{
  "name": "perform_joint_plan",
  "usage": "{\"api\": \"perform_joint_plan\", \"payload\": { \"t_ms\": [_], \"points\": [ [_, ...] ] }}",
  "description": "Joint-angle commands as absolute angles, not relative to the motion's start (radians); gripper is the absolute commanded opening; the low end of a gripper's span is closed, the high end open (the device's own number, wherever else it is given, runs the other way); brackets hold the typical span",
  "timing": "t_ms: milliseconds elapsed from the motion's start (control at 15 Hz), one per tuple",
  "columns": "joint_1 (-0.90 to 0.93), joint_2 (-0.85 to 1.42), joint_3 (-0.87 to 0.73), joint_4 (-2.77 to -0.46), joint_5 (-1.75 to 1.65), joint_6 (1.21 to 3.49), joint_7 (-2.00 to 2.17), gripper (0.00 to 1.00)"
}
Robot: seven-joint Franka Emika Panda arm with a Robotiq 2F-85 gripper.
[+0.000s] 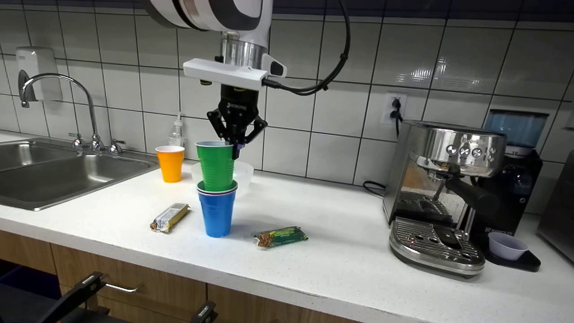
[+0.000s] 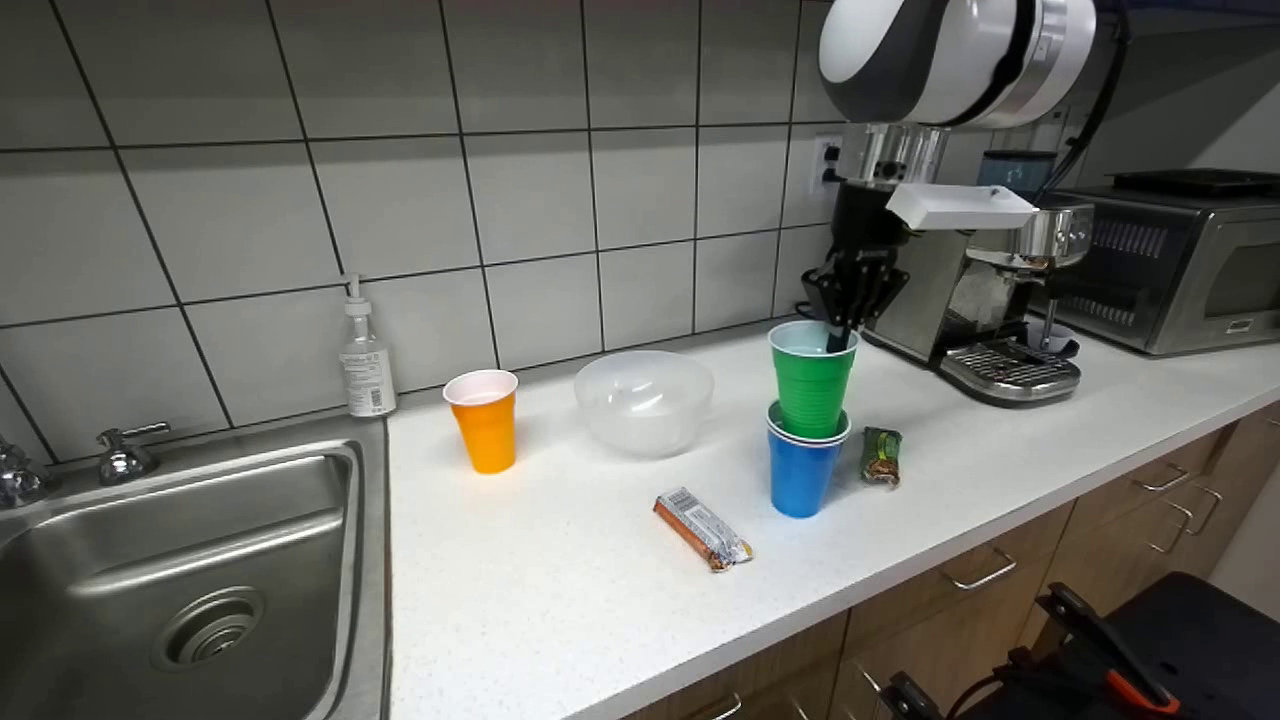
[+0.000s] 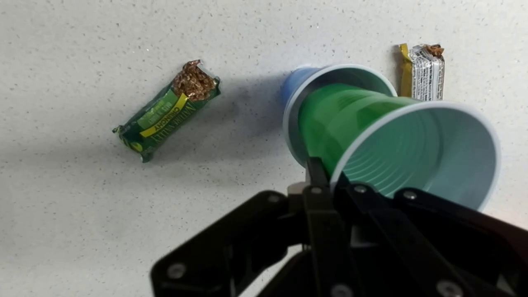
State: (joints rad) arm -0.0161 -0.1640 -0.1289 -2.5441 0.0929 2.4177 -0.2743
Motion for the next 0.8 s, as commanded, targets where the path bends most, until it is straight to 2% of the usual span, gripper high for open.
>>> {"api": "perform_joint_plan", "payload": {
  "t_ms": [0,733],
  "points": [
    [-0.020,-0.153,-0.115,-2.557,0.105,2.461,-0.278,0.01],
    [-0.017,-0.108,-0.101,-2.578,0.116,2.512,-0.285,0.01]
  ]
}}
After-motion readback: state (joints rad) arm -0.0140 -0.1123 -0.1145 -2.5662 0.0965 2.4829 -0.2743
